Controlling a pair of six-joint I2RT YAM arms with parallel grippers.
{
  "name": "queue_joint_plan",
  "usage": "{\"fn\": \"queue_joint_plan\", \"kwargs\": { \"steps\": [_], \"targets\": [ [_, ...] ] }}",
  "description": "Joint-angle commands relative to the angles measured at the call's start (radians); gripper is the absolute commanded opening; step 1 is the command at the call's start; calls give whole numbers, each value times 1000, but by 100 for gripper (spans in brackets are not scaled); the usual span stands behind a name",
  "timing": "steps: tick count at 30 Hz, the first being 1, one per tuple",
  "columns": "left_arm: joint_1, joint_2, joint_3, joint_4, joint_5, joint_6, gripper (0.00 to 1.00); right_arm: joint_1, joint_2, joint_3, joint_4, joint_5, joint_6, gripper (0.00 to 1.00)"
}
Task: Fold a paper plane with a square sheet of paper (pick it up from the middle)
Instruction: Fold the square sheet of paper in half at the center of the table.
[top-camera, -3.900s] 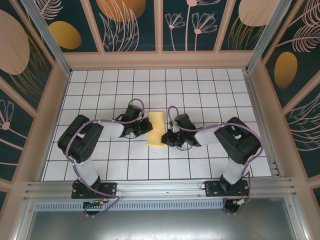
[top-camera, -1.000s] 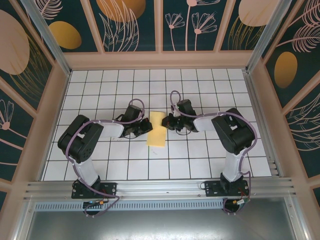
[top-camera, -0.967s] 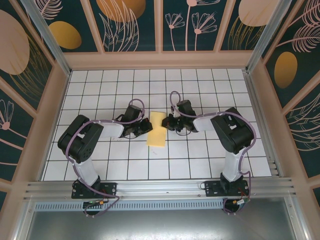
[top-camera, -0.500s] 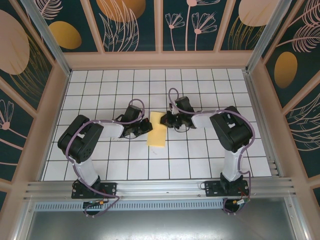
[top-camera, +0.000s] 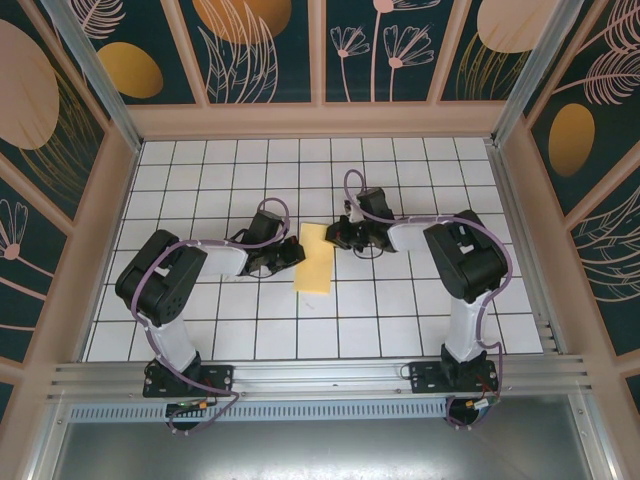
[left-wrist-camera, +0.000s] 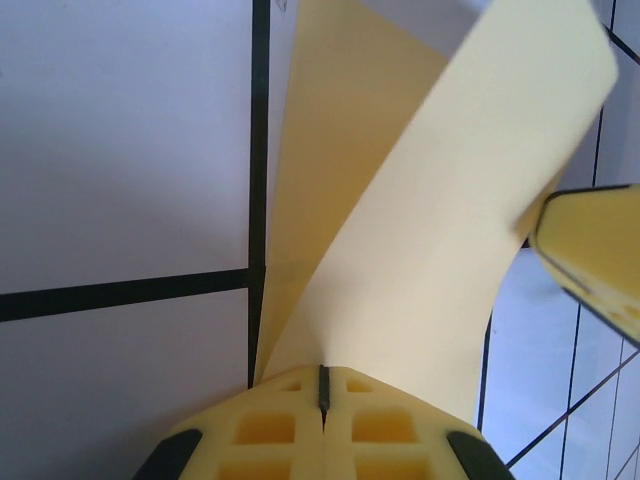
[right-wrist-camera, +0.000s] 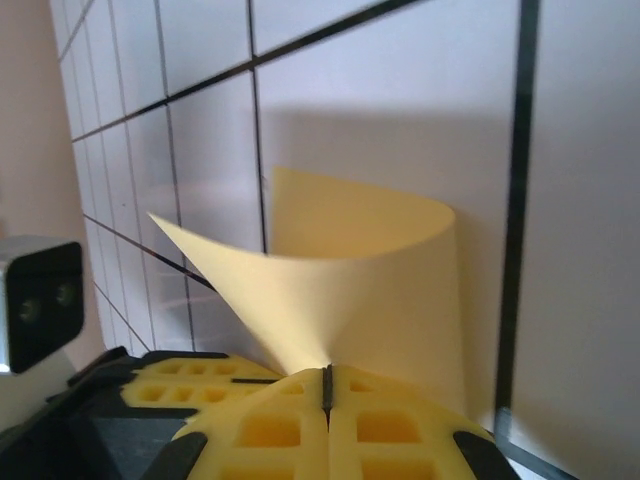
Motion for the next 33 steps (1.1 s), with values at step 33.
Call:
{"fn": "queue_joint_plan", "kwargs": {
  "steps": [33],
  "targets": [
    [-8,59,-54,-126,-38,29,0,-28,109,60,-63,55,-15,0]
  ]
}}
